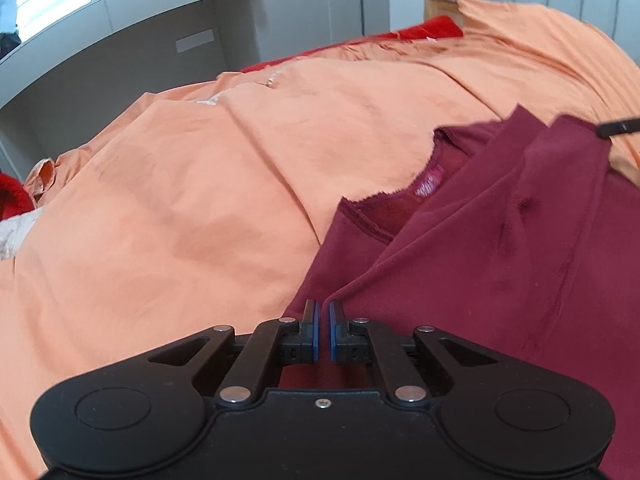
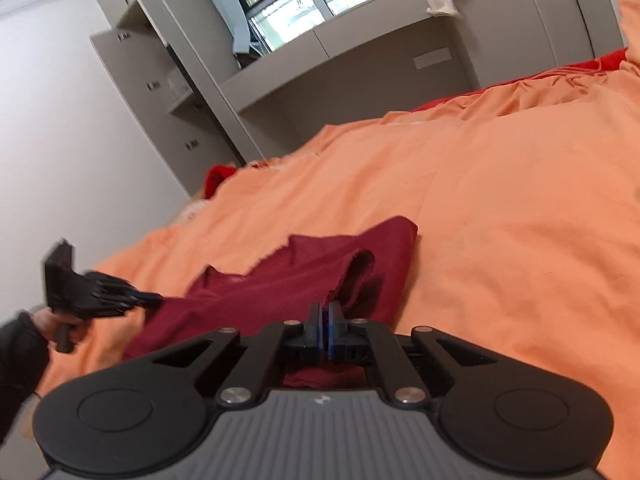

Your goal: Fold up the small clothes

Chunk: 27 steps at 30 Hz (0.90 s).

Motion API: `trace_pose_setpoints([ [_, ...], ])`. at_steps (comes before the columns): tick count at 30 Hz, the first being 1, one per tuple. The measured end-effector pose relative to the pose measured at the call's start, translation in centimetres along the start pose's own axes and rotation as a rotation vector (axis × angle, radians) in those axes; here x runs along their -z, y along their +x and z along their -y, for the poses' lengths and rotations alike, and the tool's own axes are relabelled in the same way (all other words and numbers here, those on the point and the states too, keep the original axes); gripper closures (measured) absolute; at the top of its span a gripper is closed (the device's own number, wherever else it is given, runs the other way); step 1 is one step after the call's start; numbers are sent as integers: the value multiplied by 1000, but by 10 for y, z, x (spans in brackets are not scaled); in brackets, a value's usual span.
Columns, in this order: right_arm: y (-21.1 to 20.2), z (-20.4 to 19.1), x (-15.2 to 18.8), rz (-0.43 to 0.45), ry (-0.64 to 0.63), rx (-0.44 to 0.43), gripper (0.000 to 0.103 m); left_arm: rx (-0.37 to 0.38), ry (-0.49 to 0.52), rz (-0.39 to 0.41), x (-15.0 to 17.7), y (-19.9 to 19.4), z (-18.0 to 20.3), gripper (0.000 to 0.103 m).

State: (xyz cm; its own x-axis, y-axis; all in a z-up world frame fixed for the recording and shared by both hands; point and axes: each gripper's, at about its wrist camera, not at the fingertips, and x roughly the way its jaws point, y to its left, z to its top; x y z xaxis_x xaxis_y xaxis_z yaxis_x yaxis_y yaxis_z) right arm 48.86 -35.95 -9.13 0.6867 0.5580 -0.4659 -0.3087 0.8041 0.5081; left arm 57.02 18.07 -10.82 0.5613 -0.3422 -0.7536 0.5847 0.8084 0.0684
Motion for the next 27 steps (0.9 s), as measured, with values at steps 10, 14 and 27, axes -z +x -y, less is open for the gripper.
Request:
trace_pose_setpoints([
  [10, 6, 39, 15, -111, 98, 11, 102, -15, -110, -18, 13, 24, -5, 89],
  [14, 6, 40, 16, -102, 114, 12, 88, -17, -153, 48, 14, 10, -8, 58],
  [27, 42, 25, -28, -88, 38, 105, 63, -324, 11, 69, 43, -65, 85, 4],
])
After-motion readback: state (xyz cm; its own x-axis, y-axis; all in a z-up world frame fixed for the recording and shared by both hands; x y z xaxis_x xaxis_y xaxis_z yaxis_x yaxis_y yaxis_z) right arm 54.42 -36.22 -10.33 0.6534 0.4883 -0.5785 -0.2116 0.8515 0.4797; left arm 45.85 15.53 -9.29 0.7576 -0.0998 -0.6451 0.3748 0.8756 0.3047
